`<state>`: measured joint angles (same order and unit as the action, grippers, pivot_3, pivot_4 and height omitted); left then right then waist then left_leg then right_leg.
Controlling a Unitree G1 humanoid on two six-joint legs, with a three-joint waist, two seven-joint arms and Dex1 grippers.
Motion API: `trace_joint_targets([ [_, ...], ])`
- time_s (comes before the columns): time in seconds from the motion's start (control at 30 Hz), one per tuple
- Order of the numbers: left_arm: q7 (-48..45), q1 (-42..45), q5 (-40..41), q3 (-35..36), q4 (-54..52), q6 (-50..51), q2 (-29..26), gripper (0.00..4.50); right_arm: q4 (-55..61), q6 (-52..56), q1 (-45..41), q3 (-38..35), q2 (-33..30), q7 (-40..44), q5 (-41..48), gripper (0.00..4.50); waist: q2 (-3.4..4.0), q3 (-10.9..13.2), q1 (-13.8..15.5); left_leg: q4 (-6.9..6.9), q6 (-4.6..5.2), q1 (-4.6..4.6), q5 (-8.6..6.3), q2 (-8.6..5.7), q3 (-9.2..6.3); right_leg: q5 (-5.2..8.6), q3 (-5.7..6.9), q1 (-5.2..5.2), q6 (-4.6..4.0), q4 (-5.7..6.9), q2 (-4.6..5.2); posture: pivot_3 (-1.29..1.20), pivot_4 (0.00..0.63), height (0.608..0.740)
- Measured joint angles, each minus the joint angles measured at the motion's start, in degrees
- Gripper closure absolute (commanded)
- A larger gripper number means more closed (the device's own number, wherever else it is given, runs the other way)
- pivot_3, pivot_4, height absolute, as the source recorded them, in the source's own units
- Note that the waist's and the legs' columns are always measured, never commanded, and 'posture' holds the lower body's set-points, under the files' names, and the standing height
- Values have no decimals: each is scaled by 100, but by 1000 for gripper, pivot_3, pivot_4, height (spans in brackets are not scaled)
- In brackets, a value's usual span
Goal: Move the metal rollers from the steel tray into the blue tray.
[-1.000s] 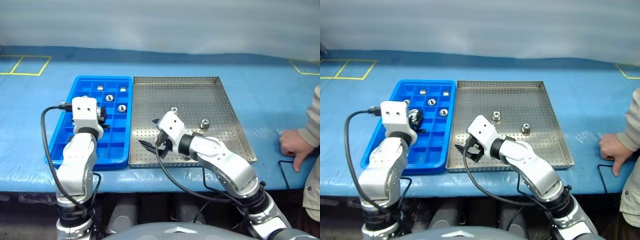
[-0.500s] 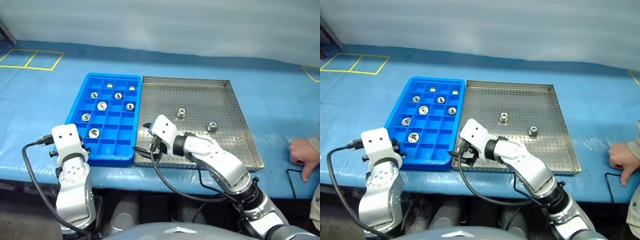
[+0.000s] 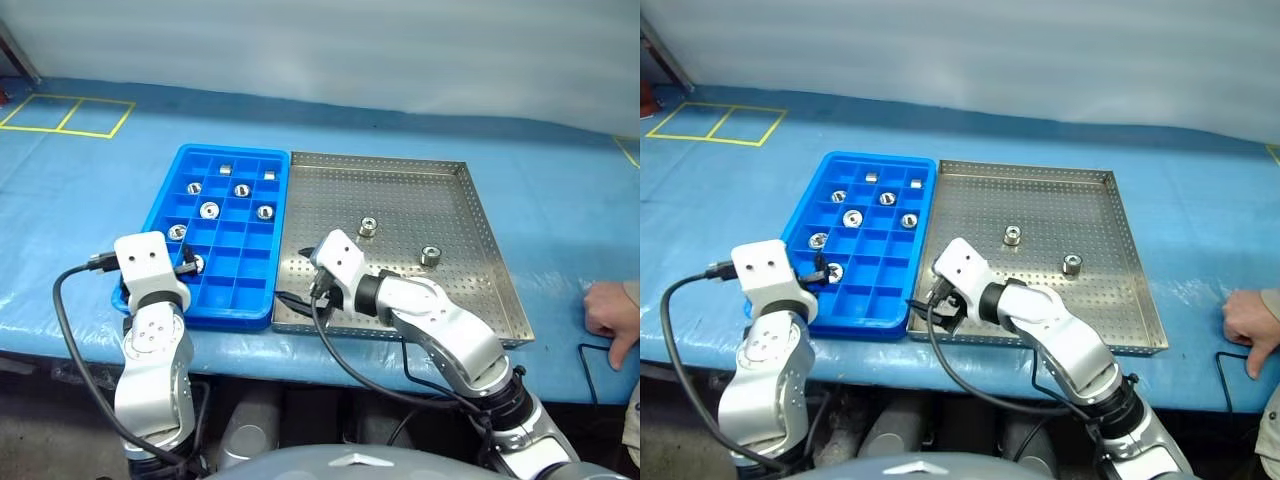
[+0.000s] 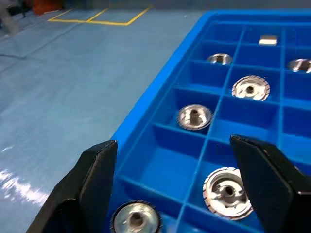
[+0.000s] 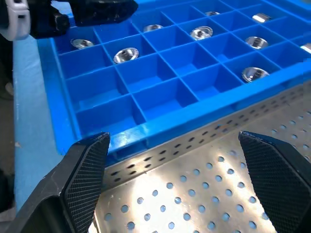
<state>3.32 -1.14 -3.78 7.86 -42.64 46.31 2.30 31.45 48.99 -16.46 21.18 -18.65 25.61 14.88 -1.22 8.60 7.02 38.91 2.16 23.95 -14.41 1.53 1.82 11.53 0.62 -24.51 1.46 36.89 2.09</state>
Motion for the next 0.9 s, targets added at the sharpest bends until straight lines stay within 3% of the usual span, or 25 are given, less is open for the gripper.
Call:
trace_joint_targets([
  [0.2, -1146, 72, 1056, -353, 6, -346, -209, 513, -1086, 301, -619, -994, 1040, -1540, -540, 0, 4, 1, -177, 0, -3, 0, 2, -1, 4, 2, 7, -1, -5, 3, -29, 169, 150, 740],
  [0.27, -1418, 67, 1231, -547, 25, -362, -361, 513, -1507, 243, -838, -1150, 1133, -1816, -696, 0, 4, 1, -207, -1, -2, 1, 2, -4, 2, 1, 6, 0, -6, 1, -31, 164, 150, 740],
  [0.53, -2975, -251, 1775, -2108, 59, -280, -2101, 513, -3795, -712, -1797, -1590, 1707, -2598, -1137, 0, 24, 11, -447, -23, -5, -8, 3, 2, 5, 0, -12, -2, -8, 3, -50, 201, 150, 740],
  [0.83, -2874, -461, 2034, -2257, -34, -280, -2102, 513, -4880, -1131, -1864, -1704, 1890, -2530, -1156, 0, 37, 19, -435, -33, -11, -14, 8, 3, 3, 16, -16, -1, 15, 4, -53, 234, 150, 740],
  [0.9, -2794, -502, 2063, -2256, -34, -281, -2054, 471, -4881, -1134, -1808, -1725, 1901, -2500, -1147, 672, 37, 19, -427, -33, -11, -14, 8, 2, 3, 15, -18, -1, 16, 3, -52, 232, 150, 740],
])
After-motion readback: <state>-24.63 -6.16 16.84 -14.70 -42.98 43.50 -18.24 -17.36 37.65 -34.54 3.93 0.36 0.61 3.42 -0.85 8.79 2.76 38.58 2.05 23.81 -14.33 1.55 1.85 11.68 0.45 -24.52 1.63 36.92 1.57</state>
